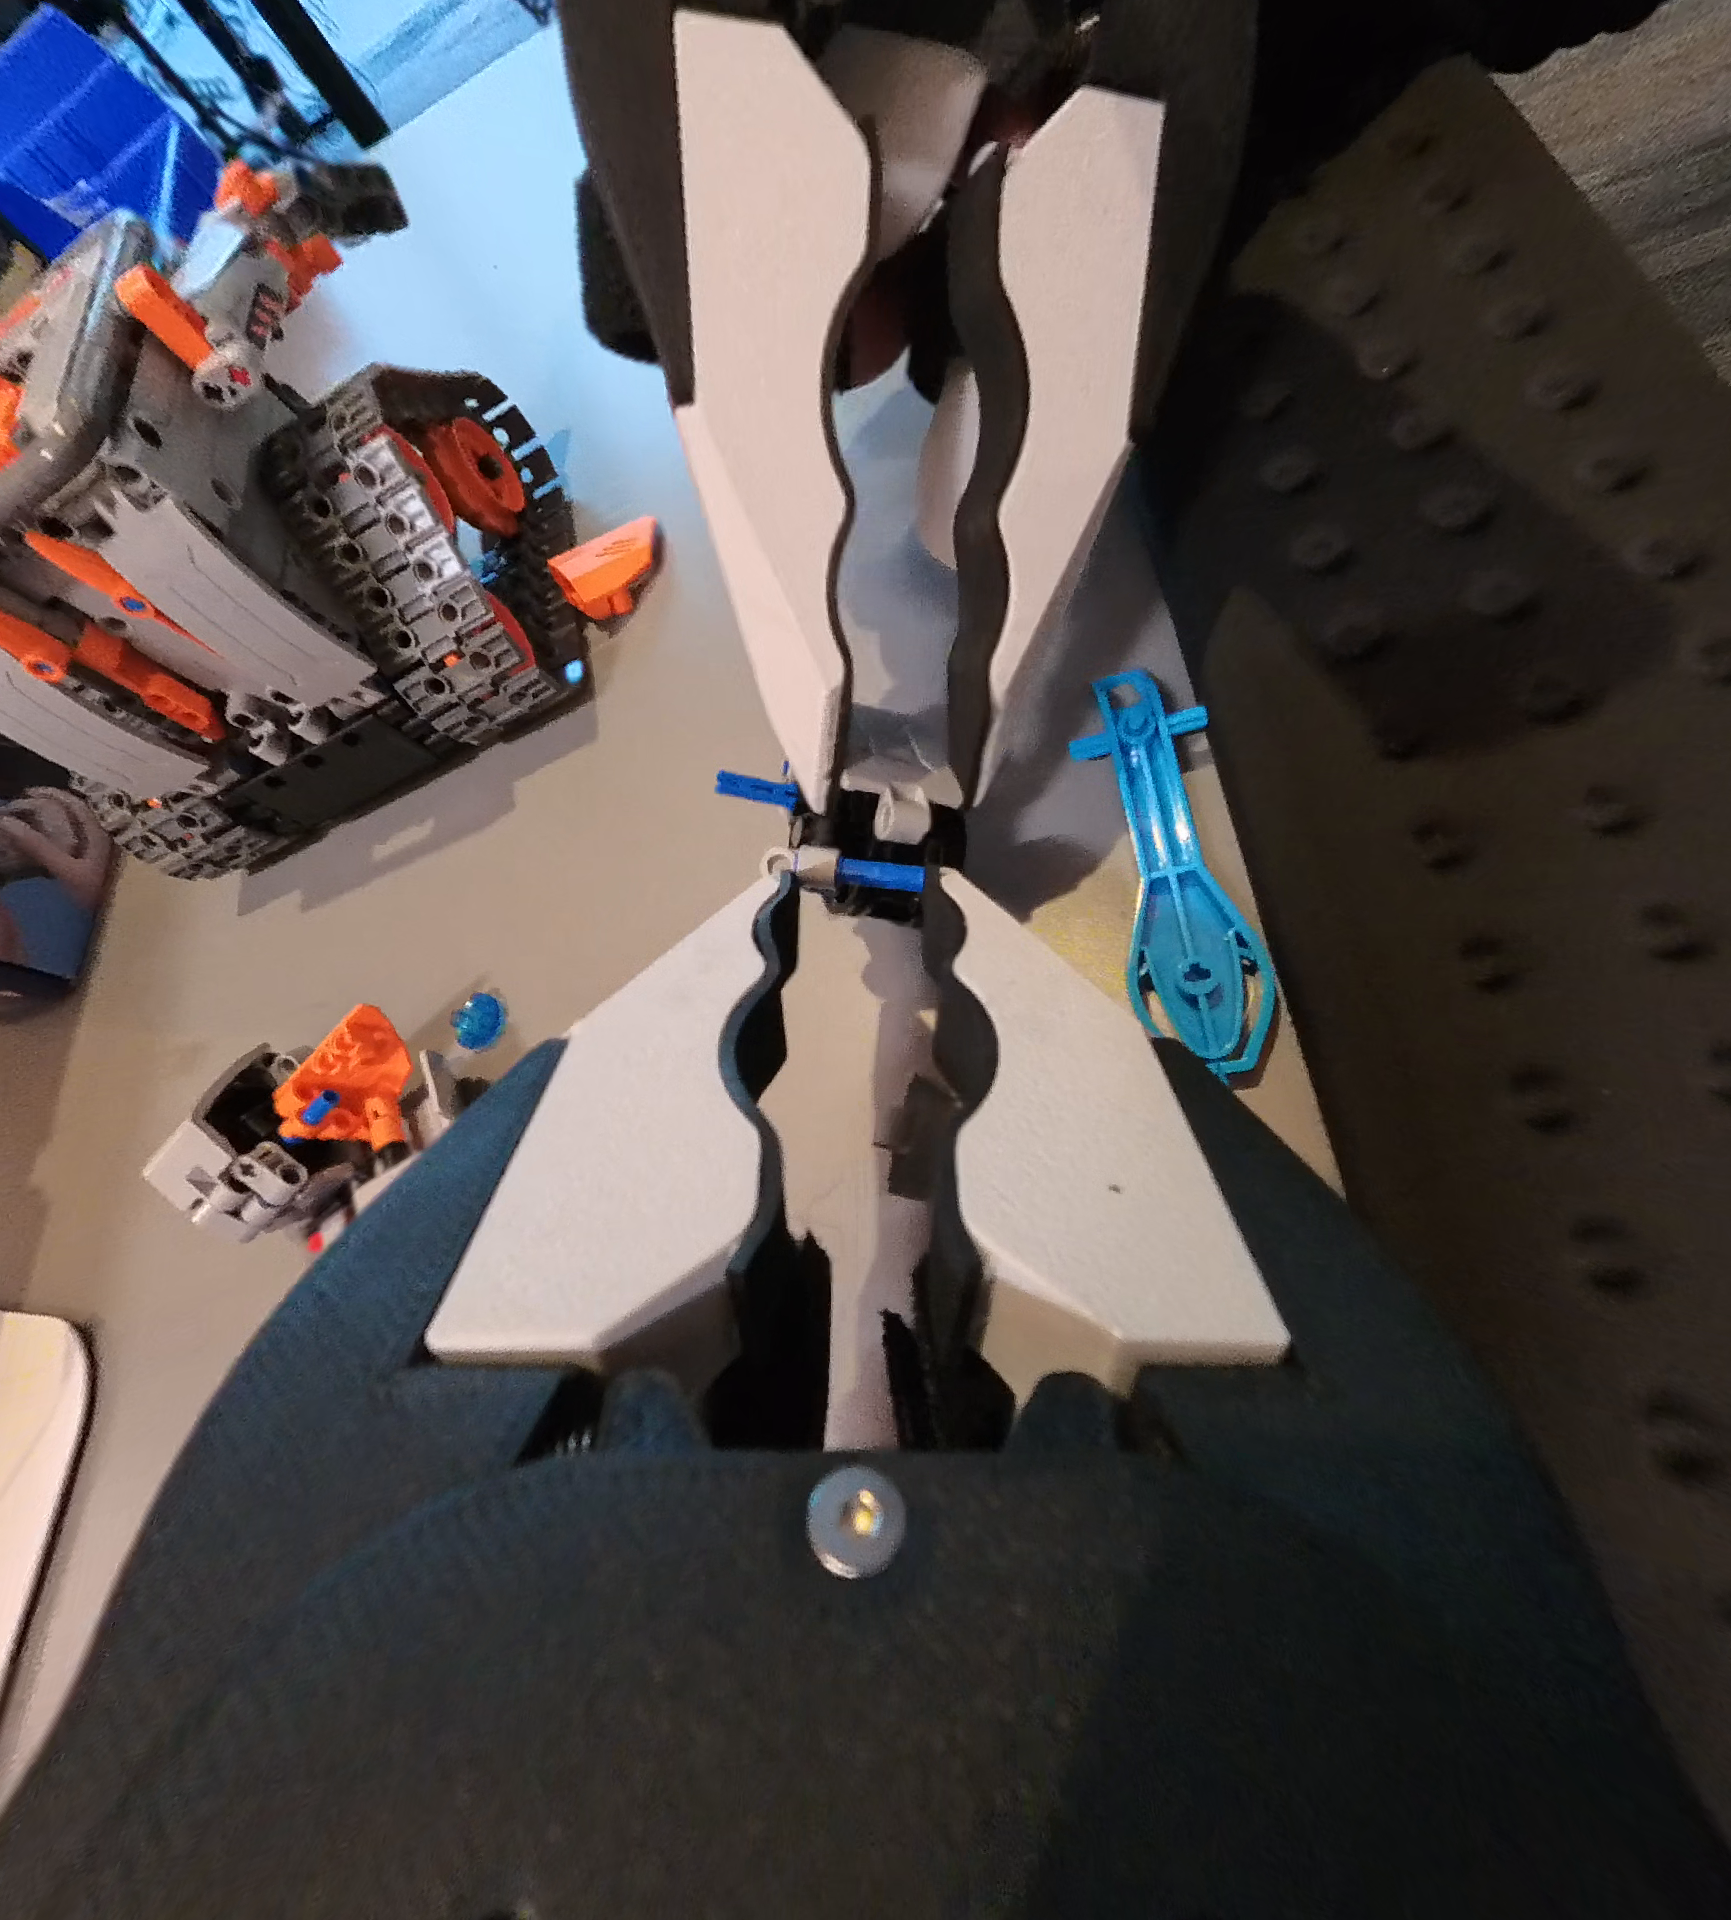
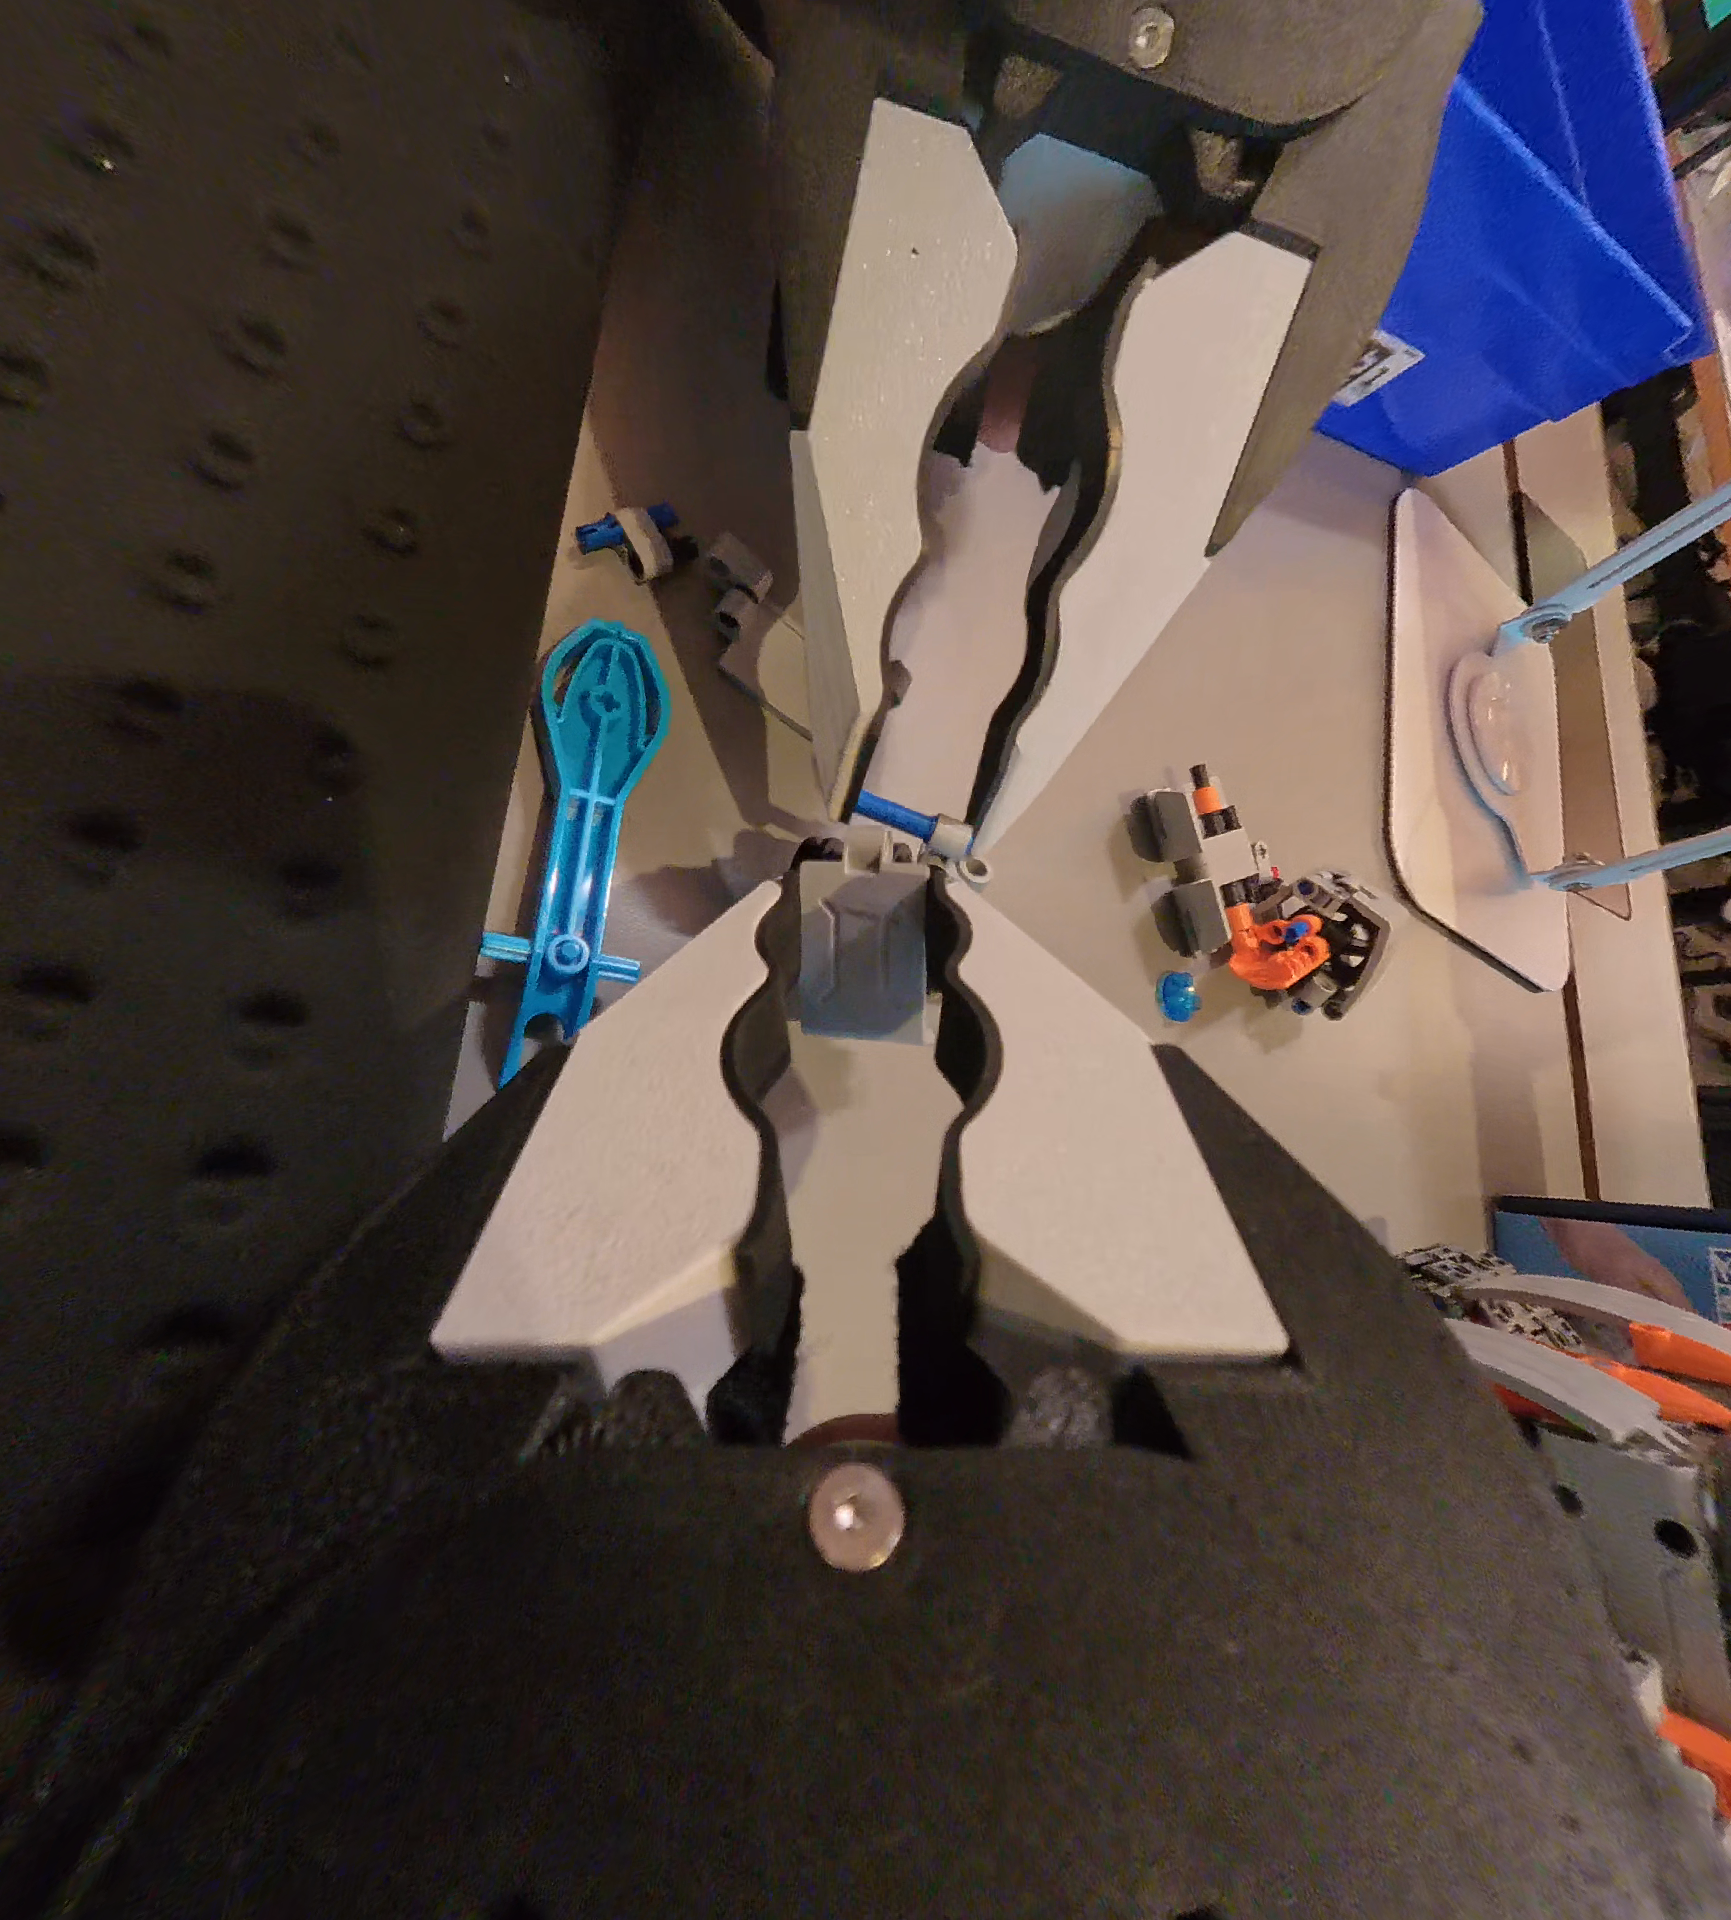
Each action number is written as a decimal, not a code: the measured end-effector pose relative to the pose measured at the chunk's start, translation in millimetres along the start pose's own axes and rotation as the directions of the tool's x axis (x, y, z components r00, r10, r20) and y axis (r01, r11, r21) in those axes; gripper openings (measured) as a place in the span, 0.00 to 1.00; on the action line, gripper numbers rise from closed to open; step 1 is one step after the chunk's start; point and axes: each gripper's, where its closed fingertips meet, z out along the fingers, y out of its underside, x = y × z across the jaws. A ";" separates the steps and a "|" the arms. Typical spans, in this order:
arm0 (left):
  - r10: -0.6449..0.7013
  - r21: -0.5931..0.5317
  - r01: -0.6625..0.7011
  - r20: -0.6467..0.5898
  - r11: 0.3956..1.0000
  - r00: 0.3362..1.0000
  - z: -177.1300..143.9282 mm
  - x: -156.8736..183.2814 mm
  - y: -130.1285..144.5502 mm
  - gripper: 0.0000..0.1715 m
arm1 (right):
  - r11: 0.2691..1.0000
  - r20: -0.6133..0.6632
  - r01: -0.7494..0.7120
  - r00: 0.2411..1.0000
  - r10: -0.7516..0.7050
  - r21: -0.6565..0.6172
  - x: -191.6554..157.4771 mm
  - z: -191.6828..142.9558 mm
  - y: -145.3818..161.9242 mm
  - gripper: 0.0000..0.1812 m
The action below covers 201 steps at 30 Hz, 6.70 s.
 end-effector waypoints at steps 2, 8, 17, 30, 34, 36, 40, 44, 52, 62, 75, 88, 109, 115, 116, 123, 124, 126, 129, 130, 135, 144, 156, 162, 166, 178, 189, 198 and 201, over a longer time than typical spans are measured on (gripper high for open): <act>0.024 0.007 -0.024 0.020 1.000 1.000 -1.9 -0.7 -3.2 0.12 | 1.000 -0.012 0.002 1.000 -0.002 0.016 1.7 -2.3 -2.3 0.12; 0.147 0.008 -0.148 0.086 0.989 0.985 -8.4 4.7 -10.1 0.12 | 0.996 -0.040 0.080 0.996 -0.078 0.049 -1.6 -8.4 -12.2 0.12; 0.382 -0.114 -0.369 0.128 0.923 0.915 -4.2 18.7 4.8 0.12 | 0.971 -0.029 0.236 0.971 -0.237 -0.029 -18.4 2.9 -6.5 0.12; 0.443 -0.135 -0.425 0.173 0.895 0.879 -8.1 14.0 2.9 0.03 | 0.936 -0.086 0.336 0.935 -0.344 -0.102 -14.7 6.5 -1.9 0.12; 0.430 -0.117 -0.415 0.164 0.902 0.888 -8.8 14.4 3.1 0.03 | 0.935 -0.092 0.340 0.932 -0.350 -0.102 -14.7 6.5 -2.9 0.12; 0.418 -0.104 -0.406 0.160 0.908 0.894 -9.8 14.4 2.7 0.05 | 0.934 -0.101 0.342 0.931 -0.352 -0.103 -13.3 5.8 -3.5 0.12; 0.415 -0.099 -0.404 0.156 0.909 0.896 -9.8 14.5 2.9 0.08 | 0.935 -0.106 0.338 0.931 -0.349 -0.102 -12.2 5.0 -3.4 0.12; 0.399 -0.080 -0.391 0.183 0.917 0.898 -13.2 9.5 -1.0 0.12 | 0.968 -0.078 0.241 0.966 -0.246 -0.063 -9.6 3.6 -1.2 0.12; 0.527 -0.143 -0.508 0.208 0.850 0.824 -10.5 15.7 -5.6 0.10 | 0.996 0.023 0.070 0.997 -0.071 0.047 -11.7 -0.6 -5.8 0.12; 0.576 -0.149 -0.557 0.150 0.817 0.804 -3.6 29.3 -6.1 0.08 | 0.993 0.158 0.026 0.986 -0.045 0.116 -28.7 -2.7 -10.9 0.11; 0.476 -0.183 -0.447 0.165 0.876 0.864 0.5 23.6 -3.6 0.05 | 0.995 0.162 0.050 0.985 -0.064 0.086 -32.5 -3.1 -10.4 0.11; 0.461 -0.233 -0.412 0.226 0.881 0.858 2.7 11.0 -0.2 0.00 | 0.996 0.188 0.044 0.980 -0.058 0.080 -37.8 0.0 -10.1 0.11; -0.033 -0.122 0.017 -0.137 0.992 0.990 5.2 28.8 12.0 0.18 | 0.979 0.140 -0.195 0.973 0.184 0.065 -1.7 -9.6 3.5 0.12; -0.094 -0.111 0.077 -0.157 0.991 0.983 9.6 30.2 3.1 0.10 | 0.953 0.243 -0.302 0.923 0.298 -0.021 -13.8 -1.8 16.4 0.15; -0.101 -0.108 0.084 -0.162 0.991 0.982 11.4 30.9 1.7 0.07 | 0.954 0.248 -0.299 0.922 0.297 -0.029 -15.3 -0.1 17.1 0.13; -0.045 -0.133 0.032 -0.092 0.991 0.995 15.2 17.5 7.5 0.03 | 0.950 0.220 -0.313 0.925 0.309 -0.020 -9.2 2.0 16.2 0.09; -0.028 -0.132 0.016 -0.086 0.991 0.996 13.7 16.0 6.4 0.02 | 0.951 0.213 -0.308 0.929 0.303 -0.008 -7.8 1.0 14.2 0.09; 0.011 -0.143 -0.023 -0.086 0.990 0.996 11.5 15.7 4.9 0.02 | 0.956 0.201 -0.294 0.937 0.287 0.007 -6.5 0.6 11.3 0.09; 0.046 -0.172 -0.058 -0.074 0.983 0.996 11.5 12.6 6.0 0.02 | 0.971 0.151 -0.240 0.960 0.237 0.001 -2.5 2.6 12.7 0.08; 0.053 -0.174 -0.062 -0.057 0.983 0.997 11.5 9.3 6.1 0.02 | 0.974 0.127 -0.227 0.966 0.225 0.000 0.8 2.7 13.5 0.08; -0.064 0.005 0.064 0.009 0.998 0.998 -5.0 -13.9 -16.7 0.18 | 0.940 0.026 -0.305 0.952 0.305 0.151 32.8 -11.8 -0.6 0.08; -0.142 0.106 0.122 0.198 0.987 0.970 -12.3 -42.1 -31.2 0.24 | 0.750 0.040 -0.521 0.831 0.555 0.408 71.7 -26.6 -26.5 0.08; -0.046 0.069 0.032 0.215 0.997 0.975 -16.9 -41.8 -28.6 0.16 | 0.789 0.001 -0.467 0.861 0.509 0.400 70.8 -27.5 -27.9 0.10; -0.091 0.129 0.060 0.254 0.990 0.963 -24.9 -50.8 -34.8 0.23 | 0.784 -0.076 -0.469 0.838 0.541 0.407 83.0 -34.3 -22.5 0.08; -0.076 0.109 0.046 0.290 0.993 0.954 -19.2 -50.4 -36.5 0.33 | 0.745 -0.090 -0.516 0.794 0.601 0.424 91.3 -32.1 -19.6 0.08; -0.051 0.054 0.032 0.393 0.998 0.918 -24.8 -65.8 -29.4 0.23 | 0.791 -0.182 -0.455 0.809 0.559 0.410 93.2 -28.6 -26.8 0.09; 0.117 -0.045 -0.108 0.394 0.993 0.912 -17.1 -55.1 -28.0 0.23 | 0.834 -0.148 -0.421 0.856 0.495 0.357 84.2 -26.3 -25.2 0.05; 0.221 -0.147 -0.177 0.385 0.973 0.896 -10.7 -50.6 -18.8 0.23 | 0.905 -0.170 -0.358 0.901 0.399 0.228 74.9 -20.2 -16.7 0.02; 0.187 -0.127 -0.151 0.357 0.980 0.915 -8.1 -48.6 -16.8 0.23 | 0.938 -0.195 -0.304 0.922 0.333 0.164 71.4 -20.6 -12.9 0.02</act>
